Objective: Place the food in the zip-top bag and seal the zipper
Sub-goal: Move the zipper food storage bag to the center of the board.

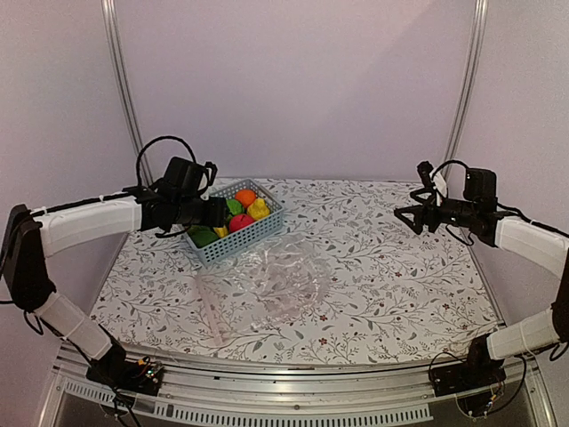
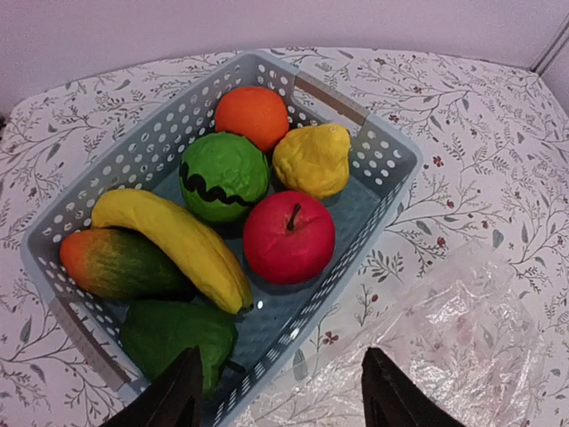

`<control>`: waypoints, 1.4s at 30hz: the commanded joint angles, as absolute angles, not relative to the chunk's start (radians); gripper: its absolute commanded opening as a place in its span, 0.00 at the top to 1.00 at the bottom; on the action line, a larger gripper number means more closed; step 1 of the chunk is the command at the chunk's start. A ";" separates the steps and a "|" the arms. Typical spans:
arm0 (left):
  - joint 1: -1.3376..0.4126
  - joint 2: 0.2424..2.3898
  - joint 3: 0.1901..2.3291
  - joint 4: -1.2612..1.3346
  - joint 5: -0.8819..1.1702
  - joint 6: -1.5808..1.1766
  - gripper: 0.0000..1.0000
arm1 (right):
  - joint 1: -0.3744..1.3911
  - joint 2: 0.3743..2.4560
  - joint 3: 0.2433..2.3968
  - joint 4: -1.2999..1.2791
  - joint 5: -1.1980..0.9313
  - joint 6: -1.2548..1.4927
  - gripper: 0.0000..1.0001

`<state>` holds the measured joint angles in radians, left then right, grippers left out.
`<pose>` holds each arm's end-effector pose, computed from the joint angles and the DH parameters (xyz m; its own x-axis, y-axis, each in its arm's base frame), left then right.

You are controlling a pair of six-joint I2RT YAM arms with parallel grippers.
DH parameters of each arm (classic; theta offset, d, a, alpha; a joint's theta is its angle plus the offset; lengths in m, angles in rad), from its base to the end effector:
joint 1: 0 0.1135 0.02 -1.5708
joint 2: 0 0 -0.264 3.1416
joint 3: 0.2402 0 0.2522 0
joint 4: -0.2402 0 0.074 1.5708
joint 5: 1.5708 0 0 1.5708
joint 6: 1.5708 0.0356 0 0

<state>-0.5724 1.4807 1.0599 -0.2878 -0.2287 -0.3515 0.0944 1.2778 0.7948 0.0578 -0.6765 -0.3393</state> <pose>0.2791 -0.1703 0.2604 -0.6454 0.0170 -0.7636 0.1711 0.9776 -0.1229 0.2779 0.0487 0.2636 -0.1738 -0.2771 -0.9450 -0.7414 0.6684 -0.0597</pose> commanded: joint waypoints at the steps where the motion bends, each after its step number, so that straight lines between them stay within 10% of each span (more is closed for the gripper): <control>1: -0.543 1.617 1.190 -0.324 -0.097 -0.170 0.41 | 0.125 1.277 0.811 0.010 -0.722 -0.405 0.10; 20: -0.641 1.321 0.915 -0.349 -0.182 -0.153 0.23 | 0.471 1.625 1.053 -0.221 -0.569 -0.399 0.27; 42: -0.516 1.206 0.800 -0.195 -0.195 -0.163 0.27 | 0.610 2.180 1.598 -0.394 -0.591 -0.381 0.31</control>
